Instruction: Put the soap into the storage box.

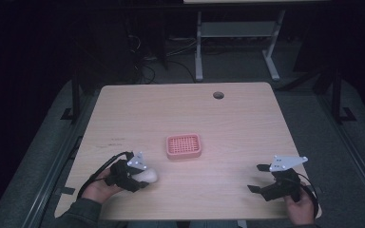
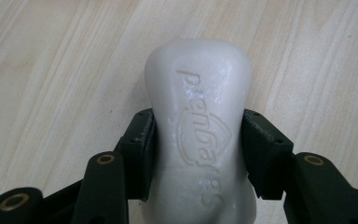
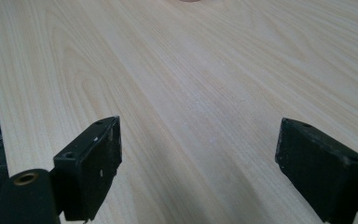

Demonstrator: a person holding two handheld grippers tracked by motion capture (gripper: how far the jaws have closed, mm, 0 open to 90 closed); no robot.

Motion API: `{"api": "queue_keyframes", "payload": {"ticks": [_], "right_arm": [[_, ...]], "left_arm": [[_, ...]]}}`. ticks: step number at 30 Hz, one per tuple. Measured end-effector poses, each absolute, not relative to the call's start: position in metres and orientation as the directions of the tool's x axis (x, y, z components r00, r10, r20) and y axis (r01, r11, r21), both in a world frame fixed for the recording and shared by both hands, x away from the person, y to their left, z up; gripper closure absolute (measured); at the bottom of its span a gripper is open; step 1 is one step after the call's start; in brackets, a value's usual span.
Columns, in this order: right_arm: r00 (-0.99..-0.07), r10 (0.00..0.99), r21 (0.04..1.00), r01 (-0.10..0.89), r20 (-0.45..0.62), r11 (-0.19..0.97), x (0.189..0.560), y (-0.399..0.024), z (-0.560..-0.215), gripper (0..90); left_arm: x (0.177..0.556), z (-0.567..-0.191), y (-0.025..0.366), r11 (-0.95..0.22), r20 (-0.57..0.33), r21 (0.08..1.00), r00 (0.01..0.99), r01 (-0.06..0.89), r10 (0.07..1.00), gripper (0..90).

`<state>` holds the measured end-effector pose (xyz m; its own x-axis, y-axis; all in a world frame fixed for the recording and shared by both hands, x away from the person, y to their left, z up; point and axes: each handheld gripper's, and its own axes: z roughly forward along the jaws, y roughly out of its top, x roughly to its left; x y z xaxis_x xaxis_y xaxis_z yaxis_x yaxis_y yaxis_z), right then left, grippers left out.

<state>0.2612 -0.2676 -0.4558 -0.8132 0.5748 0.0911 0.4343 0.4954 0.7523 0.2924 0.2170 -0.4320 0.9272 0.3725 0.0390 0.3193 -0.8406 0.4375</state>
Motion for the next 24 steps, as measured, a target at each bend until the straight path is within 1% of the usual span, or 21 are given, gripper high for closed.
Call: {"api": "queue_keyframes", "payload": {"ticks": [7, 14, 18, 24], "right_arm": [[-0.807, 0.583, 0.755, 0.440, 0.094, 0.486, 0.259, -0.268, -0.455, 14.2], [-0.804, 0.587, 0.762, 0.439, 0.097, 0.476, 0.257, -0.270, -0.455, 14.2], [-0.804, 0.587, 0.764, 0.438, 0.096, 0.474, 0.256, -0.269, -0.455, 14.1], [-0.807, 0.581, 0.770, 0.433, 0.101, 0.468, 0.256, -0.270, -0.455, 14.2]], "left_arm": [[0.294, -0.430, 0.211, -0.849, 0.036, 0.422, 0.930, 0.317, 0.365, 49.3], [0.300, -0.427, 0.203, -0.853, 0.032, 0.422, 0.935, 0.307, 0.352, 49.3], [0.303, -0.424, 0.202, -0.843, 0.006, 0.436, 0.935, 0.316, 0.354, 49.3], [0.307, -0.417, 0.200, -0.849, 0.009, 0.427, 0.938, 0.310, 0.346, 49.3]]}}
